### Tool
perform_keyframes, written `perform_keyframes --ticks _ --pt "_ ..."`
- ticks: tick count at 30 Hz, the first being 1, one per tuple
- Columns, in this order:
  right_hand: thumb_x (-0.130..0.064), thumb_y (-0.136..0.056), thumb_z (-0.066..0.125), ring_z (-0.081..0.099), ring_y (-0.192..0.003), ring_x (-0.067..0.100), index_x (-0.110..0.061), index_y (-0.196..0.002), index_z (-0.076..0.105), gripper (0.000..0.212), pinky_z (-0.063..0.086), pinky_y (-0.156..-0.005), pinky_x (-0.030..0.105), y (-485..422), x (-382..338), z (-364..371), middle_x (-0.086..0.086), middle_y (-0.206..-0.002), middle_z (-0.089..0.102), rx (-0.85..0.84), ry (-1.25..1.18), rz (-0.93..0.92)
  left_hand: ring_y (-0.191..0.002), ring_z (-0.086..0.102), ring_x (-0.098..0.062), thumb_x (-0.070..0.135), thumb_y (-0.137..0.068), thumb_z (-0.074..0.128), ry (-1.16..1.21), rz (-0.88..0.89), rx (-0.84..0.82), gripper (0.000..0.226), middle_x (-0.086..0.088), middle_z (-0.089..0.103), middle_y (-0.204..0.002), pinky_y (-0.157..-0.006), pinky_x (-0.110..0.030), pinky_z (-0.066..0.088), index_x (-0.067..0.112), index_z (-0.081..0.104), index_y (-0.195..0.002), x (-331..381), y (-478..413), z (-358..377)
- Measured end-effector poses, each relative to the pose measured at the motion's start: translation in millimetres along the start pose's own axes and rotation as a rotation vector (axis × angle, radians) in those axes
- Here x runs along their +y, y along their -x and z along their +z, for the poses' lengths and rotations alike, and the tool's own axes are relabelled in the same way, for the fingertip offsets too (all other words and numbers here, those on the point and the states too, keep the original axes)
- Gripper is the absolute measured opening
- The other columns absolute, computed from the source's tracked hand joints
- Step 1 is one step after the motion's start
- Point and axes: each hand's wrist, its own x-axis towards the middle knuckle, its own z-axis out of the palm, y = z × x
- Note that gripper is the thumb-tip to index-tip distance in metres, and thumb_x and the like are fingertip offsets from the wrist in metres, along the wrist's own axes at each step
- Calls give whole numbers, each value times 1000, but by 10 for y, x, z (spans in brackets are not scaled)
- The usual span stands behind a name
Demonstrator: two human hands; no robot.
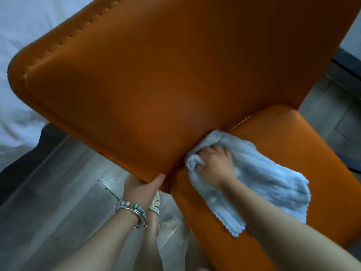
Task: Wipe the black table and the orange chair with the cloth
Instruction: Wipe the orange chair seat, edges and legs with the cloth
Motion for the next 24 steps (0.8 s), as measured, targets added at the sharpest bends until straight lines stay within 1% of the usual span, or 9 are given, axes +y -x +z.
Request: perform_keyframes --ticks 2,5,8,11,16,18,20,22,24 --pt "-32 -85 52 40 -123 27 -22 -119 57 36 31 -98 40 -116 379 -134 2 -129 53 142 120 194 -69 48 3 13 -78 73 -9 23 -17 24 18 56 -76 -77 -26 35 29 55 -77 -17 -7 -10" --pt "-35 -90 47 26 -133 31 -16 -136 41 50 25 -106 56 -336 833 -487 9 -145 34 138 145 516 -71 50 -2 14 -78 74 -14 31 -25 27 19 56 -77 -78 -27 36 32 53 -76 -43 -42 -13" --pt "-38 -93 41 23 -132 32 -16 -136 42 48 22 -104 53 -533 857 -636 10 -146 30 67 180 569 -72 50 -4 15 -77 74 -14 36 -18 29 19 56 -78 -79 -28 36 33 52 -76 -81 -62 -7" --pt "-36 -93 41 25 -130 36 -13 -132 50 45 21 -106 45 -576 681 -576 13 -142 34 24 284 509 -72 48 -4 17 -77 74 -29 41 -18 29 20 53 -78 -79 -28 35 34 51 -78 -101 -86 0" --pt "-39 -86 33 30 -125 35 -17 -117 63 49 17 -108 46 -383 225 -315 11 -132 44 25 276 361 -85 51 -16 21 -77 75 -16 40 15 30 20 53 -81 -80 -29 35 28 53 -97 -184 -113 50" --pt "-41 -77 34 37 -117 36 -17 -108 68 52 20 -102 46 -248 -55 -119 11 -123 51 35 232 266 -88 51 -17 24 -75 76 -2 28 20 33 17 56 -85 -81 -30 36 27 55 -101 -197 -115 59" --pt "-39 -65 51 52 -97 36 -18 -81 74 35 33 -91 47 -78 -342 103 11 -98 61 83 192 157 -85 52 -16 25 -72 78 6 35 17 30 18 56 -83 -81 -30 35 30 56 -92 -184 -111 55" --pt "-38 -53 55 58 -74 32 -20 -58 70 24 46 -74 43 73 -517 216 5 -73 60 82 78 51 -79 52 -15 17 -76 75 16 41 9 25 20 56 -78 -79 -28 35 29 56 -86 -151 -92 40" --pt "-39 -58 48 60 -71 29 -23 -58 69 26 47 -67 41 186 -473 262 -2 -69 60 46 -25 -96 -72 52 -9 13 -78 73 19 50 0 23 20 55 -77 -78 -27 35 23 57 -92 -130 -84 25"
